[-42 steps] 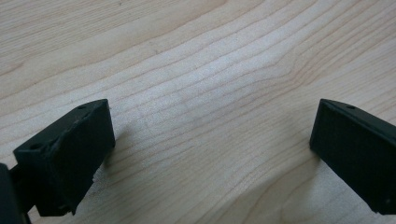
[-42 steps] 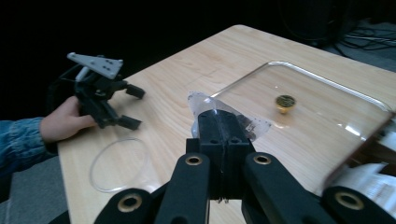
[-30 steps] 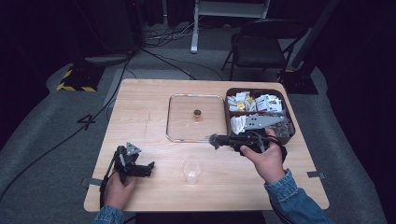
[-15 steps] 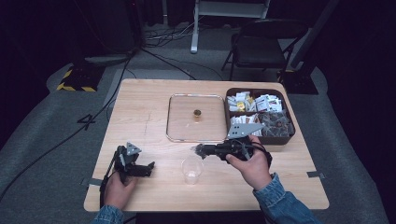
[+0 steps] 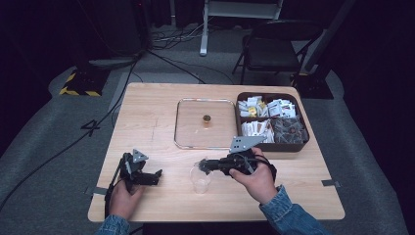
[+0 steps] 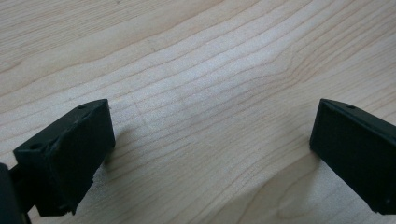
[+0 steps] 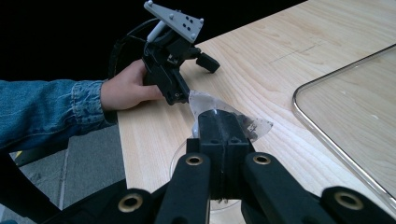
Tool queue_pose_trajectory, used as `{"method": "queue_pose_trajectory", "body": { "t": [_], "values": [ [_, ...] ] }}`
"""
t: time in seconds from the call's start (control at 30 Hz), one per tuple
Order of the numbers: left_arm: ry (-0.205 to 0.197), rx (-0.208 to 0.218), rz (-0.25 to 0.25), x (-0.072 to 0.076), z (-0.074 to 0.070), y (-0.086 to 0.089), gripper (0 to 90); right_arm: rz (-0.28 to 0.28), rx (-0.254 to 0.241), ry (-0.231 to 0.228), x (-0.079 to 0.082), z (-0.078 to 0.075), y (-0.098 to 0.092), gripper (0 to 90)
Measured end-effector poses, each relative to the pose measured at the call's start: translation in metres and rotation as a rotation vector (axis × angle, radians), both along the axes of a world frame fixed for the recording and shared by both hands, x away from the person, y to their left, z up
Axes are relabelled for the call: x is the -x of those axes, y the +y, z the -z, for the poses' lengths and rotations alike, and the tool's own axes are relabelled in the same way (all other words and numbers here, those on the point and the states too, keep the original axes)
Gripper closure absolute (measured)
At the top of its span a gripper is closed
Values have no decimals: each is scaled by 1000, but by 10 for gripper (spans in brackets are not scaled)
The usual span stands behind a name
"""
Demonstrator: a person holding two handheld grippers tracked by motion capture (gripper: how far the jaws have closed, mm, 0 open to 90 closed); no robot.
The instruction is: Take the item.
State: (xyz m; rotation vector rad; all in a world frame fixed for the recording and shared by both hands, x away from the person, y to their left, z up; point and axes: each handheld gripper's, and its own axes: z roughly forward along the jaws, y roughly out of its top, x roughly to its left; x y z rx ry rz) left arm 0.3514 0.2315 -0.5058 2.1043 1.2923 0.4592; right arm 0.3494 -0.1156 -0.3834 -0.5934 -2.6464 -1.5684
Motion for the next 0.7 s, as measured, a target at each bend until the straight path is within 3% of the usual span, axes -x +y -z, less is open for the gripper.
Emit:
{"method": "queue_pose_trajectory", "body": {
  "t": [0.33,0.37,0.4,0.43,0.5,0.7],
  "values": [
    [0,0,0,0,0,0,2,-19,39,18,0,16,11,883],
    [0,0,0,0,0,0,2,-19,38,23,0,18,11,812],
    [1,-1,0,0,0,0,2,-3,16,44,-1,21,11,671],
    [0,0,0,0,0,0,2,-3,16,44,-1,21,11,671],
    [0,0,0,0,0,0,2,33,-27,58,-3,22,9,510],
    [1,0,0,0,0,0,2,95,-20,4,-7,17,-3,387]
  ]
}}
